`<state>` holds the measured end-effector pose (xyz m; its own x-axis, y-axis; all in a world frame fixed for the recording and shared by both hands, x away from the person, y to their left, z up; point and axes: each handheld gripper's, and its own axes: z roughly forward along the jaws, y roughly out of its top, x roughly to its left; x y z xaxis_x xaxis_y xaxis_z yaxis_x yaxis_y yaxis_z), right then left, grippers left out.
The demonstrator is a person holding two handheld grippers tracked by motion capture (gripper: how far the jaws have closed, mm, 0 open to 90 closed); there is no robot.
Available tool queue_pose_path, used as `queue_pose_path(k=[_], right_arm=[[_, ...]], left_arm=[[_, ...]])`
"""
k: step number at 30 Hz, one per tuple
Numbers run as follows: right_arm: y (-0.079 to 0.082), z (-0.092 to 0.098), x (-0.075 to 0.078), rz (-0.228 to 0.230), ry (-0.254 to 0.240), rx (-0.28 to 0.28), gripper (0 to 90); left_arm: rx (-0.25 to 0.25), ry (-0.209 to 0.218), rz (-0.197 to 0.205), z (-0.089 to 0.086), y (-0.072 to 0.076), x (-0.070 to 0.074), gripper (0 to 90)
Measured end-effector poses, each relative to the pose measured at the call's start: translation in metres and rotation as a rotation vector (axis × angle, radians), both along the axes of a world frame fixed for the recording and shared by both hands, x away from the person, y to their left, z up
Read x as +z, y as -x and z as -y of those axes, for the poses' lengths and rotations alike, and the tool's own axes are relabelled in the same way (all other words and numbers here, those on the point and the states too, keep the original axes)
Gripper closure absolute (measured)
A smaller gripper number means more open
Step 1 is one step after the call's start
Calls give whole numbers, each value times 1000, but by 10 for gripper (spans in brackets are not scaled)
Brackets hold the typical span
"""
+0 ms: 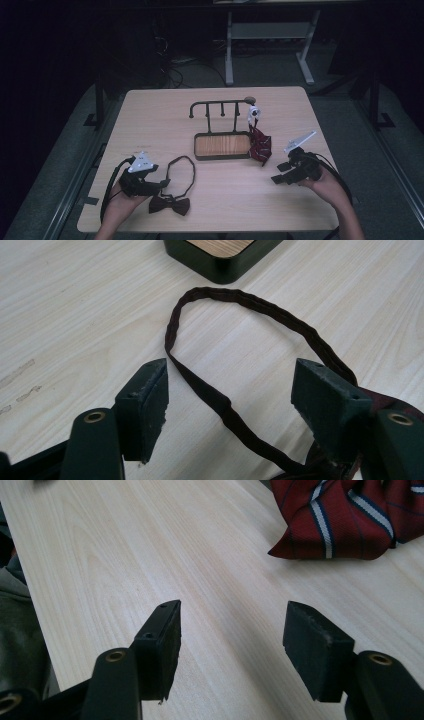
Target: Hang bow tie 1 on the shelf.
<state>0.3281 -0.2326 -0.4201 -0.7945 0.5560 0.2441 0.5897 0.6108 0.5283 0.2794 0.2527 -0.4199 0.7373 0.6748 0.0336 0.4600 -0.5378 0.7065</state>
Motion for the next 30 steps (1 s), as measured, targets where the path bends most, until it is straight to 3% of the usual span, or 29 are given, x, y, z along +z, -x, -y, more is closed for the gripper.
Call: queue_pose_path(k=[5,7,11,18,25,30], right_arm=[[2,-3,-2,-2,16,13,397],[2,-3,-2,-1,15,15,396],[4,-1,3,14,7,6,386],[5,2,6,22,-2,2,389],[5,2,6,19,1,4,392],[5,2,6,21,1,4,390]], left_arm=[[10,-8,7,3,-3,2,367],[19,-25,4,2,-10,4,413],[28,-35,-16,3,-23,6,443],[21,-79,-14,14,-43,10,480],[28,-88,-60,17,-64,8,522],[41,-102,-109,19,-69,1,569]])
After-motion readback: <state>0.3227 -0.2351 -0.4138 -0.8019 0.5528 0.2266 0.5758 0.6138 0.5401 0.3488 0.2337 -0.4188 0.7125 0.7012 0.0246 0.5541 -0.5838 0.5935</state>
